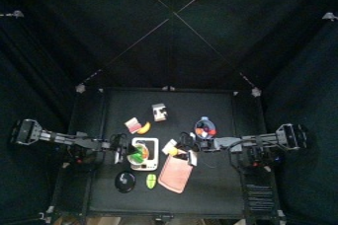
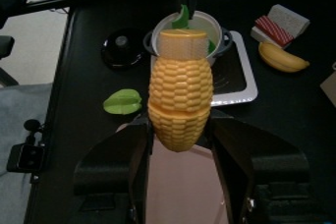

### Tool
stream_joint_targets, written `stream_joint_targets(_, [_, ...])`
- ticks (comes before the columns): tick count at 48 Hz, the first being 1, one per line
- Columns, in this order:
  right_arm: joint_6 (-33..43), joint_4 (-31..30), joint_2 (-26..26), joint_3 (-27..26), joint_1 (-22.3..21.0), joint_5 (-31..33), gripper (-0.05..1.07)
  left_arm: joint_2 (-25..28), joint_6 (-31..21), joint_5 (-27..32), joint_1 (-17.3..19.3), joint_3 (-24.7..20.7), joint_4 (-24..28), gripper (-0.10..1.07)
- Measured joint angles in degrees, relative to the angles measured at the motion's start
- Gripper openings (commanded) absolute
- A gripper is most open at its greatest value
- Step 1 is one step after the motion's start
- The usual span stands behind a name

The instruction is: Place husk piece in pot

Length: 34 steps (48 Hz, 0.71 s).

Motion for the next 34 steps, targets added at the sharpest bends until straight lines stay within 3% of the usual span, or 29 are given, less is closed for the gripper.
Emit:
stream_joint_targets(7, [0.1, 0.1, 0.0, 0.4, 0.1, 0.0, 0.41, 0.0, 0.0, 3.7, -0.1, 0.0, 0.0, 0.56])
stream_joint_targets(21, [0.0, 0.1, 0.1, 0.9, 0.4, 0.0, 0.41, 0.0, 0.1, 7.1, -0.2, 0.0, -3.5, 0.86])
stream_joint_targets(34, [0.1, 0.1, 0.4, 0.9, 0.4, 0.1, 0.41, -0.1, 0.3, 7.4, -0.1, 0.0, -3.7, 0.89])
